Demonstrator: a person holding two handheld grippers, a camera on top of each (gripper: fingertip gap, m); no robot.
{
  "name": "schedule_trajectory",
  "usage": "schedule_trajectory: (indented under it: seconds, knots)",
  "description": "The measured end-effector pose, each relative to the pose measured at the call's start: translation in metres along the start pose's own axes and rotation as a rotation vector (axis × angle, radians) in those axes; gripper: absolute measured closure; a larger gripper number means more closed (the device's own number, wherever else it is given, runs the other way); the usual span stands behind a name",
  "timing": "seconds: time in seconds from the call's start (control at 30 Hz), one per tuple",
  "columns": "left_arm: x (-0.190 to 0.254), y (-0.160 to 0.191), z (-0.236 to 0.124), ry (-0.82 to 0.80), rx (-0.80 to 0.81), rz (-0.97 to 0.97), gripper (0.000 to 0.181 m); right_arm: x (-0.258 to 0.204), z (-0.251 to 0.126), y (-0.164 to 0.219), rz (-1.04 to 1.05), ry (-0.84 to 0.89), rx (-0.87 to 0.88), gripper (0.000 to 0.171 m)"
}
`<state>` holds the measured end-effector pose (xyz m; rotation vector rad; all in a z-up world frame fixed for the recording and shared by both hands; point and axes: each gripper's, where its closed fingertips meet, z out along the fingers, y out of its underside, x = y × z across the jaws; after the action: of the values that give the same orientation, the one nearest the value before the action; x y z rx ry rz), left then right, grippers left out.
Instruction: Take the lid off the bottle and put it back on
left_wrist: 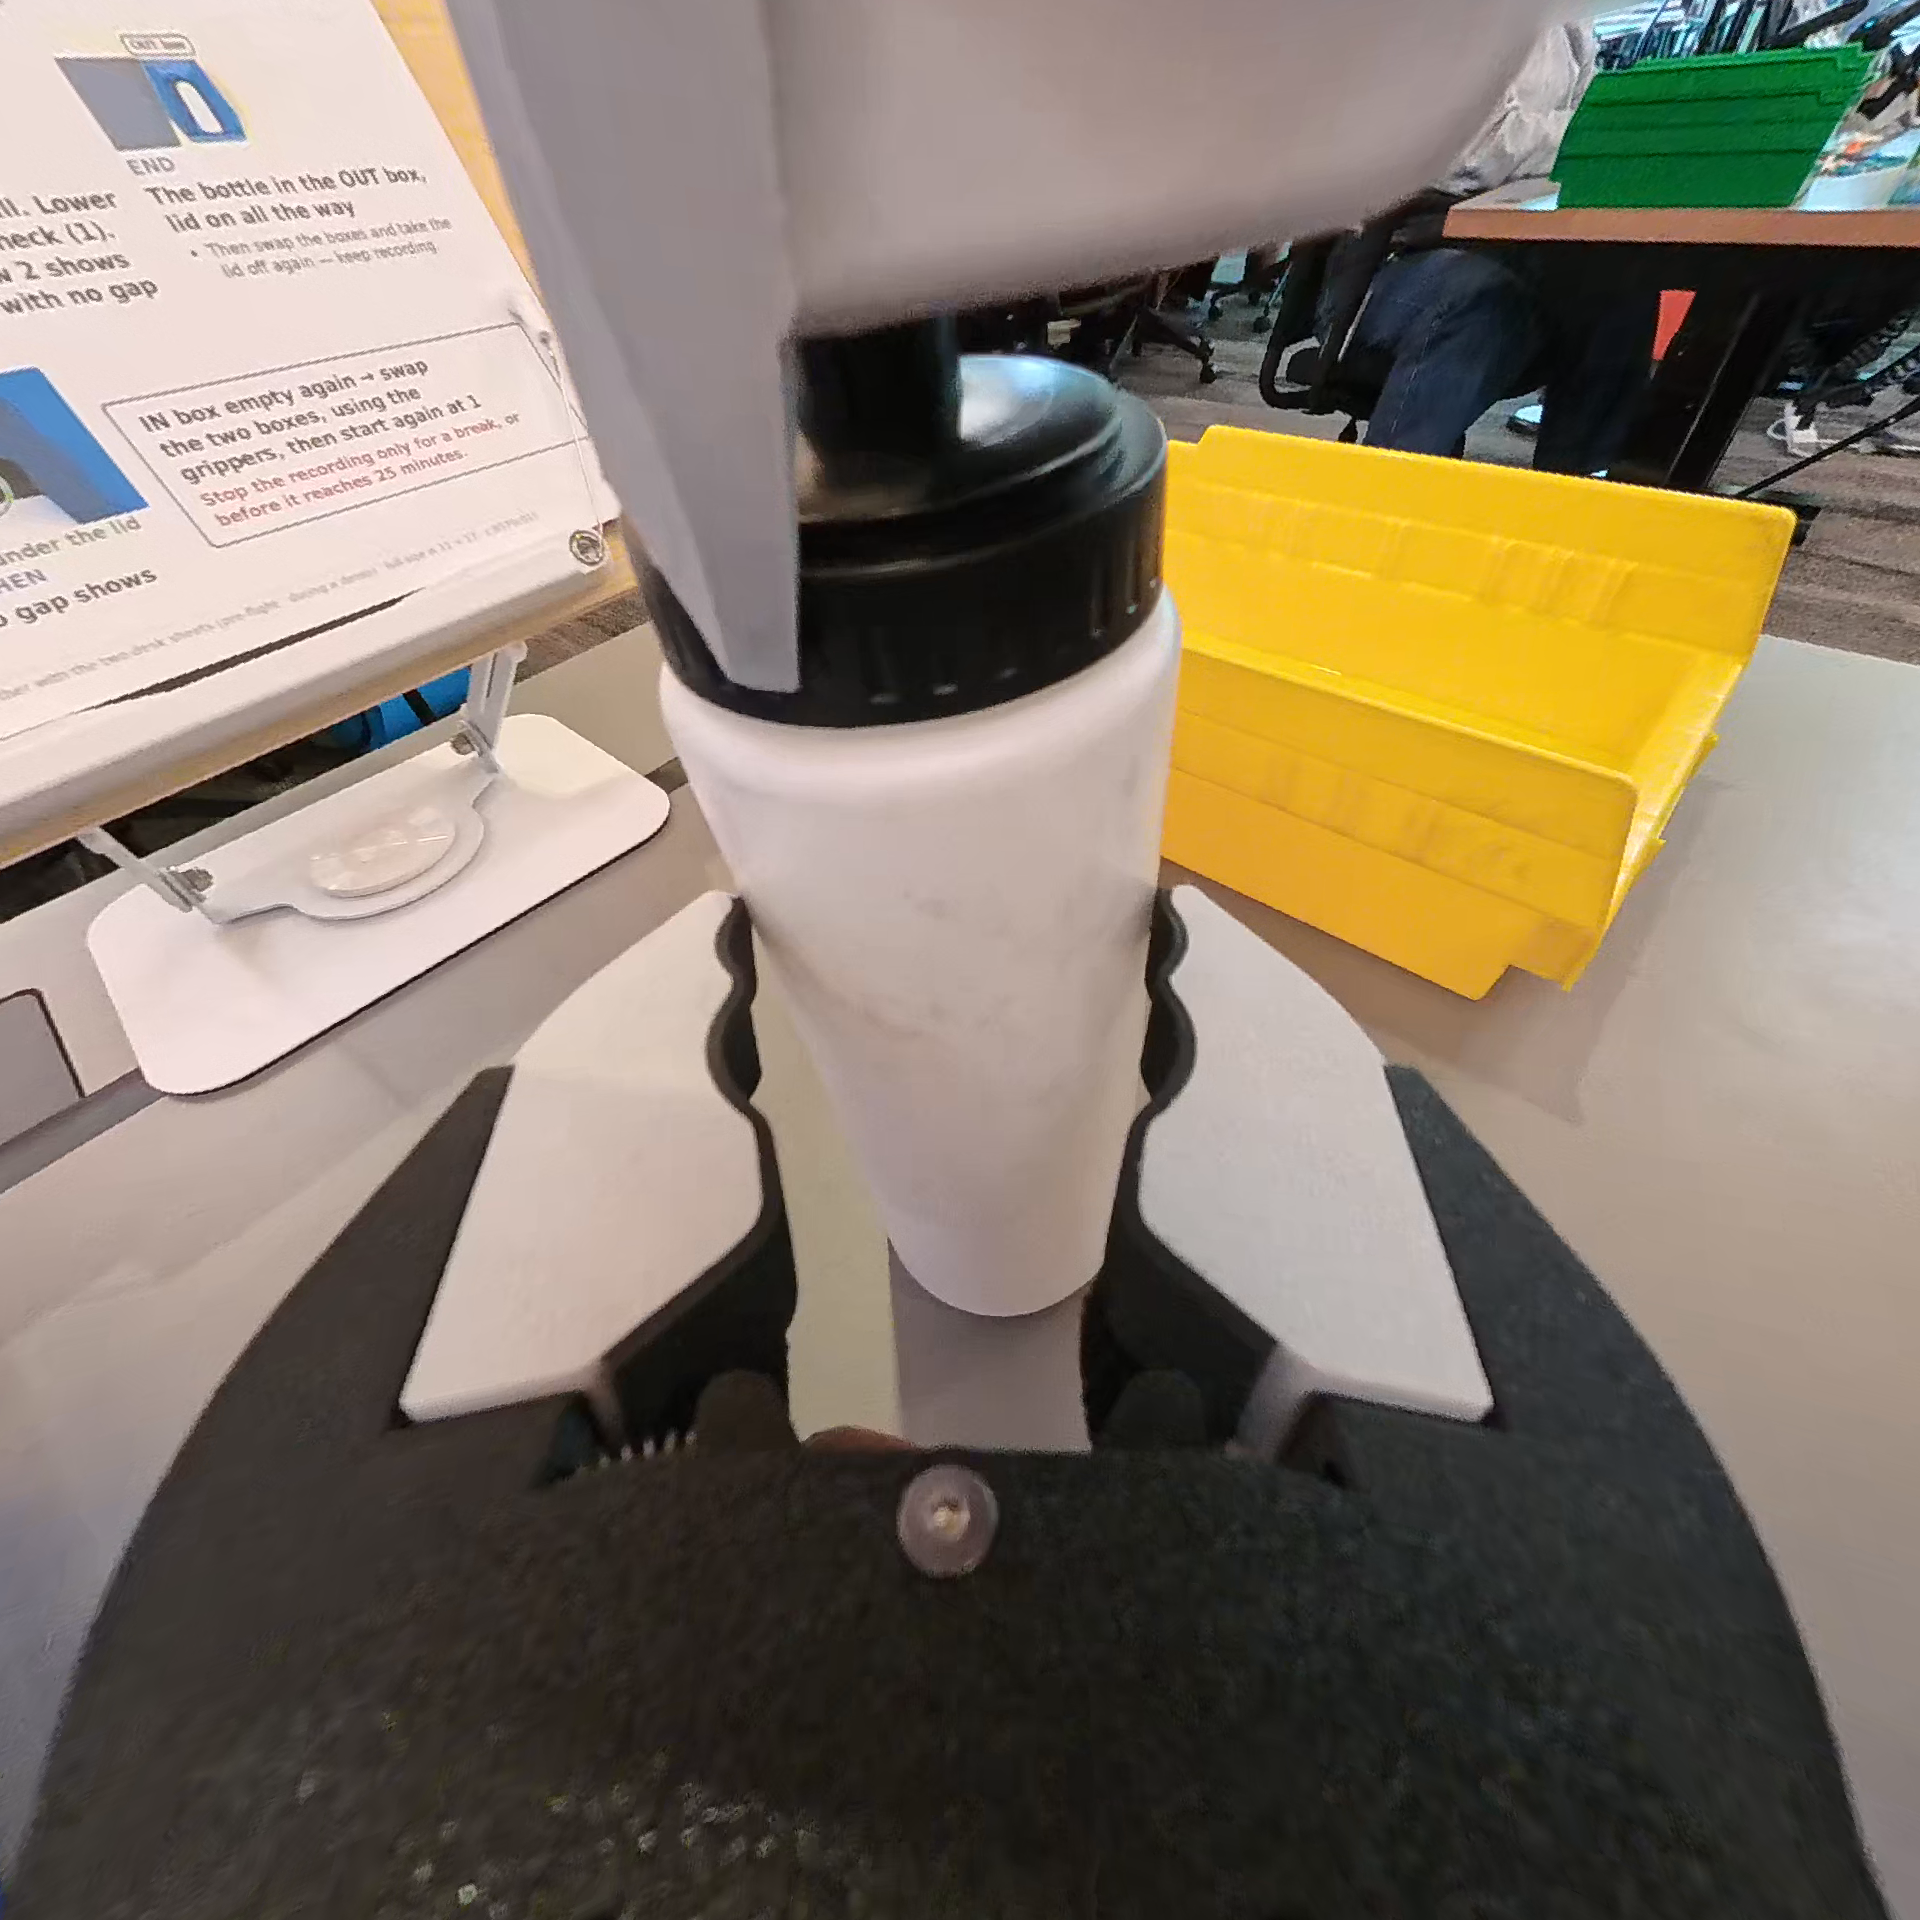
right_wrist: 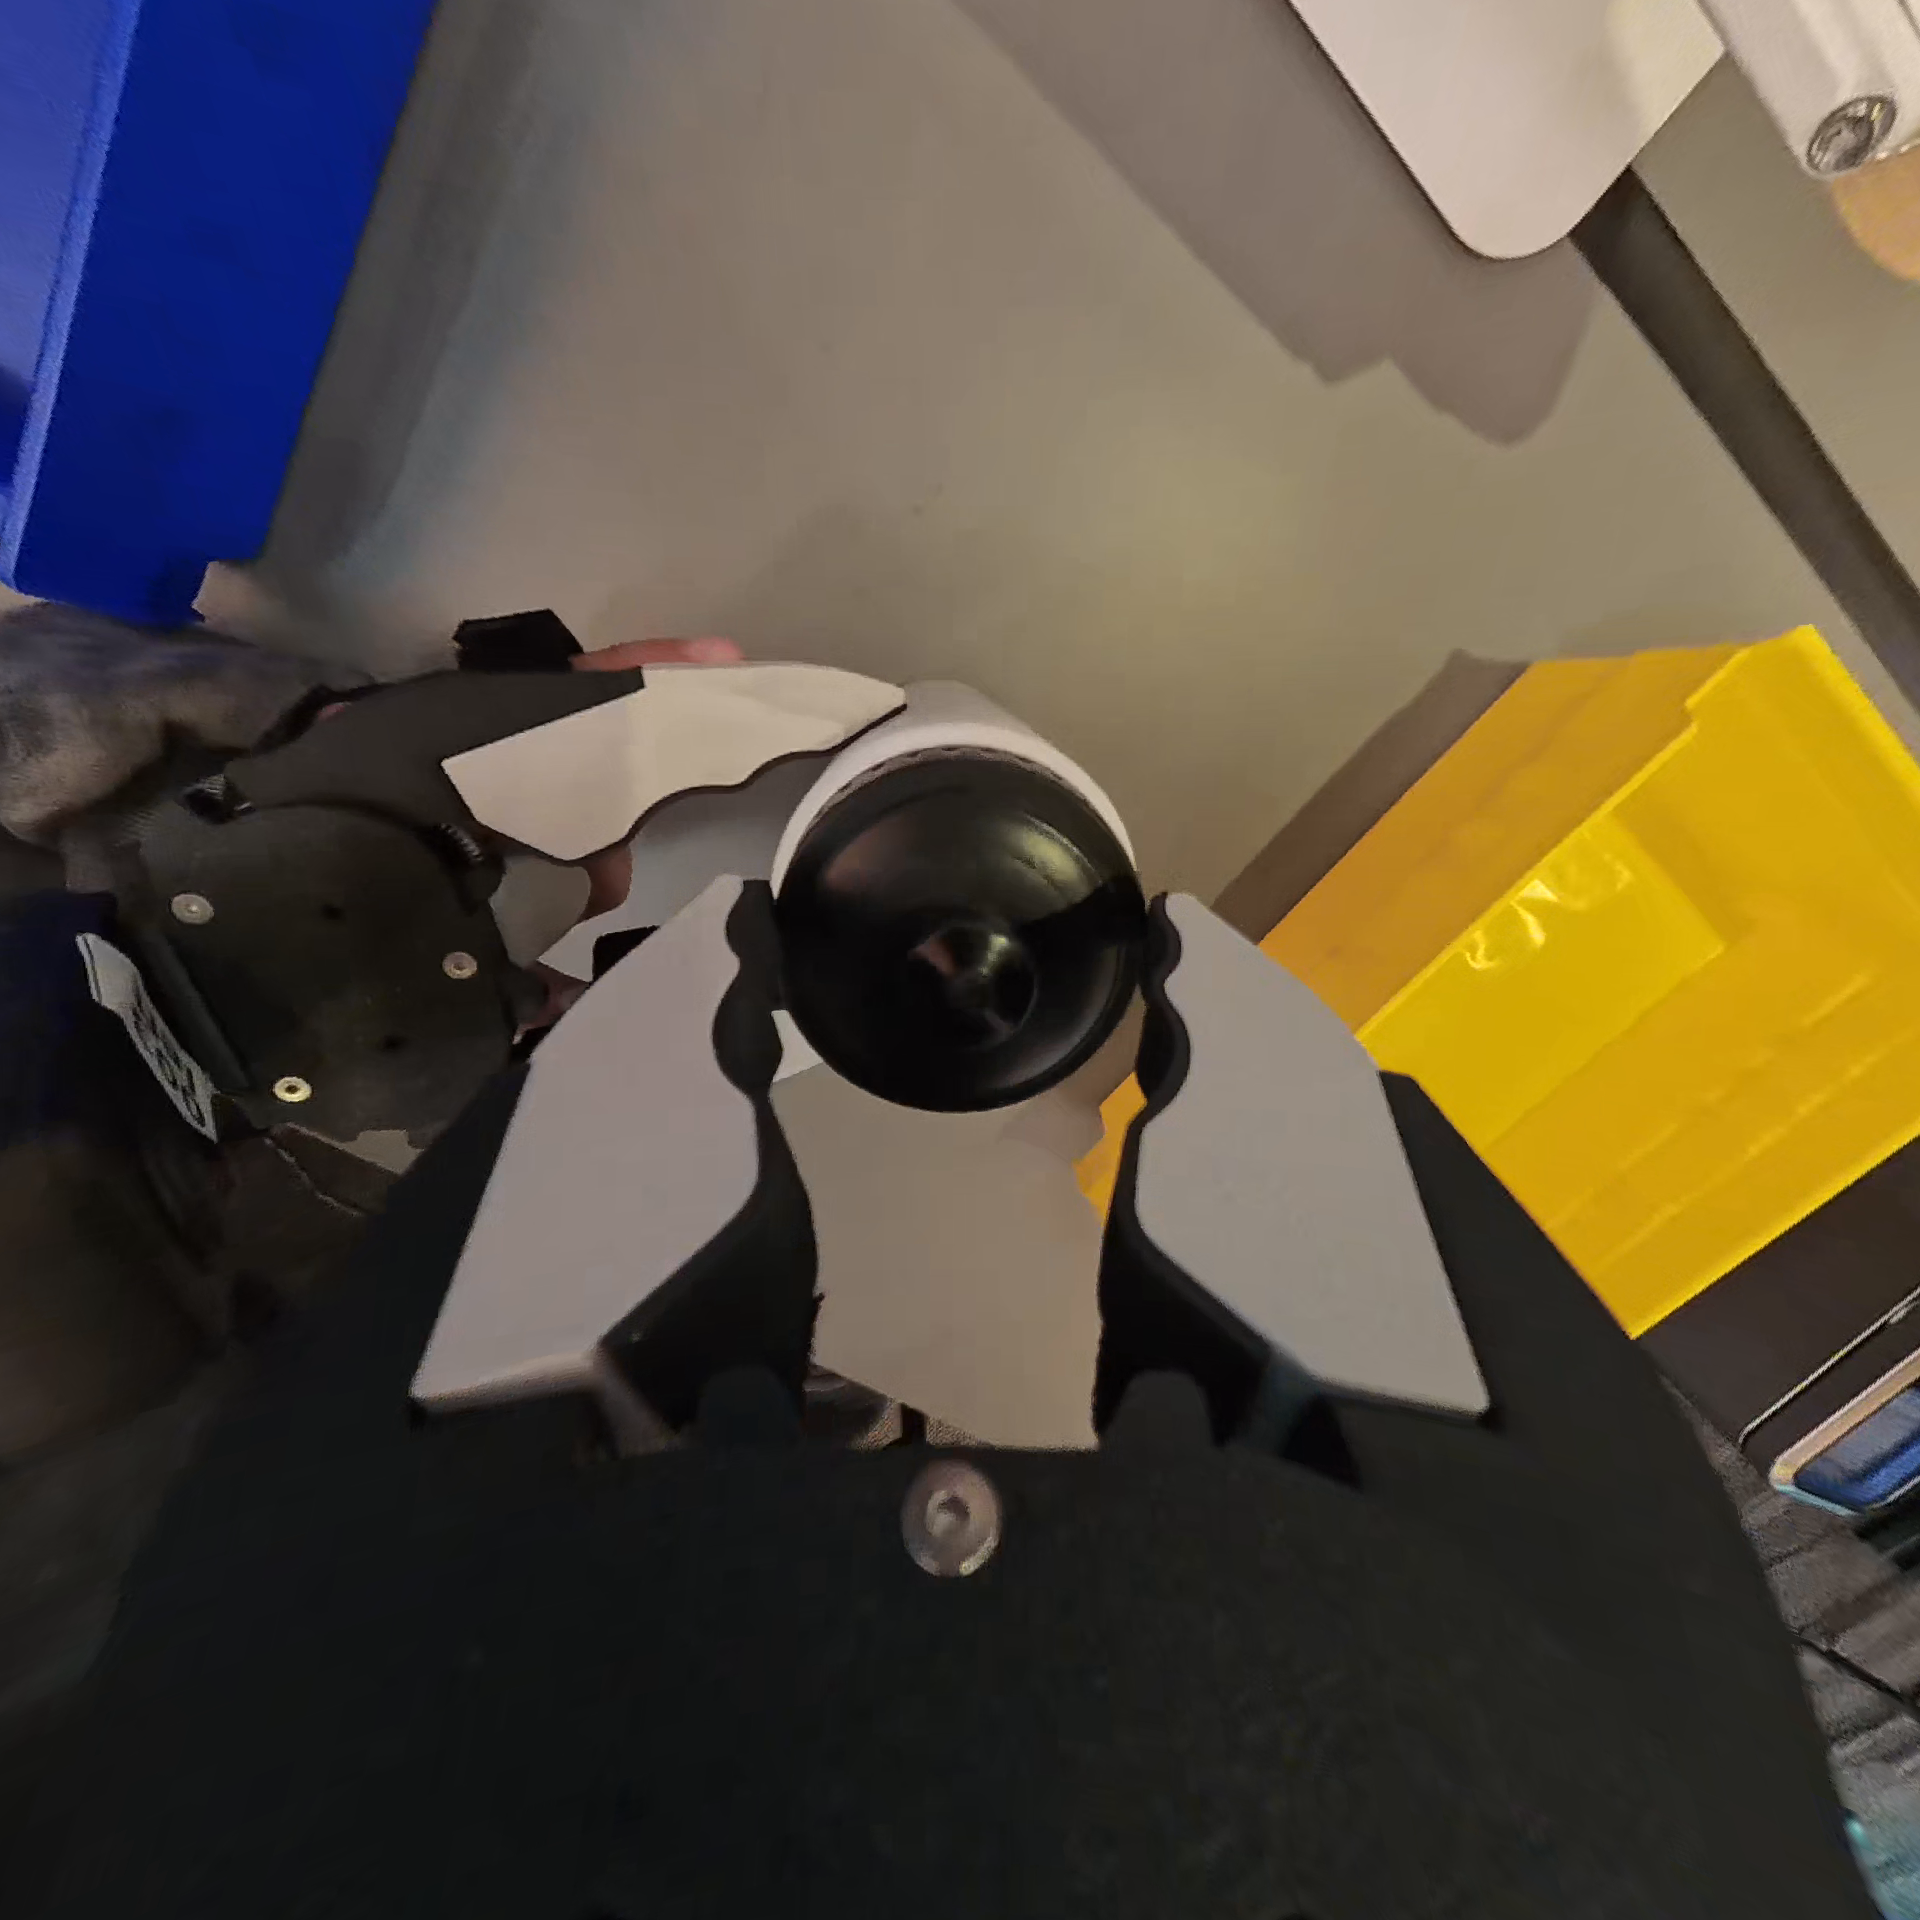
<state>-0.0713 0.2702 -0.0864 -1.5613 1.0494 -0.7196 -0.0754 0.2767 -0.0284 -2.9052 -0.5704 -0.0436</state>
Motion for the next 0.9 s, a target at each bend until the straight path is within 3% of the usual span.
schedule_trajectory:
  seconds: [0.2, 0.33, 0.57, 0.73, 0.9]
  knots:
    - [0.004, 0.000, 0.000, 0.017, 0.009, 0.022, 0.109, -0.003, -0.003, 0.006, -0.102, -0.068, -0.036, 0.095]
    - [0.009, 0.000, 0.001, 0.060, 0.029, 0.035, 0.110, 0.003, -0.020, 0.000, -0.360, -0.079, 0.047, 0.062]
    - [0.013, 0.000, 0.000, 0.144, 0.051, 0.028, 0.110, 0.008, -0.060, -0.006, -0.846, -0.215, 0.282, 0.046]
    - [0.018, 0.000, 0.000, 0.222, 0.064, 0.034, 0.110, 0.007, -0.053, 0.015, -1.450, -0.160, 0.324, 0.055]
    - [0.022, 0.000, 0.000, 0.303, 0.065, 0.030, 0.110, 0.005, -0.029, 0.041, -1.793, -0.211, 0.153, 0.079]
